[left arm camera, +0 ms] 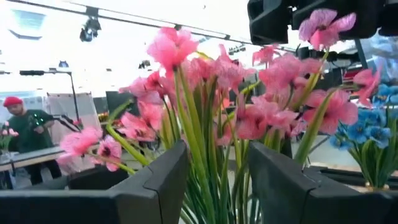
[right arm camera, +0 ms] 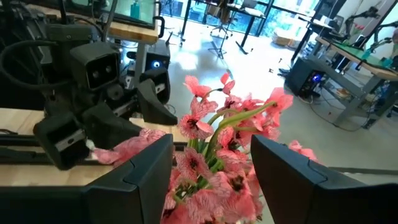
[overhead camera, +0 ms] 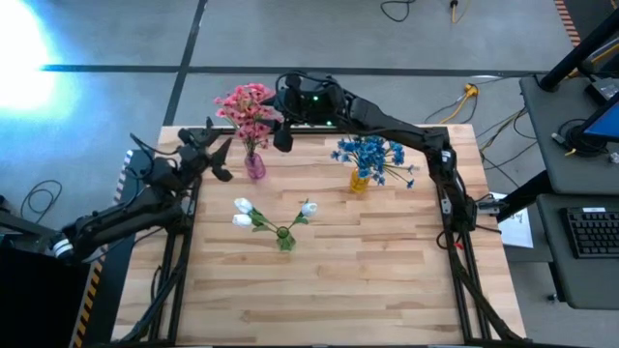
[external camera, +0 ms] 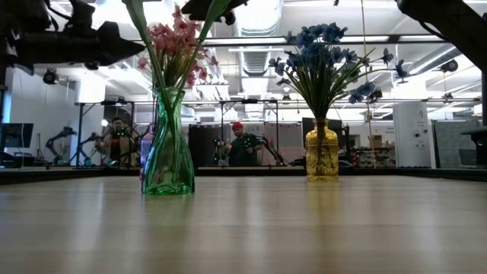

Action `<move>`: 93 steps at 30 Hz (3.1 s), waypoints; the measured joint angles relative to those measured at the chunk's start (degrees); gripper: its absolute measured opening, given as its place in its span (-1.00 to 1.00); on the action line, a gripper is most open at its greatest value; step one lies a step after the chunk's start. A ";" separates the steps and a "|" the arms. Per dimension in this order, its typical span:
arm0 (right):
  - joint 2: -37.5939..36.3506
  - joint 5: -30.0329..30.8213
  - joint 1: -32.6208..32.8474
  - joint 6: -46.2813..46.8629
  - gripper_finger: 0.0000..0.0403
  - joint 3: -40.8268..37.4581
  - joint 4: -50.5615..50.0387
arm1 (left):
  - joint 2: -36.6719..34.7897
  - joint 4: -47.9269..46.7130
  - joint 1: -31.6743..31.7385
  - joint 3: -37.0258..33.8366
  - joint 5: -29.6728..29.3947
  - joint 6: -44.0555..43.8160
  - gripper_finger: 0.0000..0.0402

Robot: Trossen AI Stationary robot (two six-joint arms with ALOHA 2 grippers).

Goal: Sort flowers into vase by color
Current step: Put the pink flowers into the pink vase, then return to Home Position

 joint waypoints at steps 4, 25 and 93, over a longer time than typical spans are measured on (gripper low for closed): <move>-1.20 -0.02 0.00 -0.06 0.04 0.00 -1.79 | -4.00 -4.85 0.00 0.00 -0.11 0.07 -0.21; -13.80 -1.63 5.13 -9.07 0.04 -0.17 -22.28 | -18.62 -30.33 -8.86 4.29 13.71 -1.81 -0.21; -104.45 9.12 19.08 8.45 0.04 -101.93 17.38 | -24.76 -46.22 -17.86 5.88 12.10 -4.14 -0.21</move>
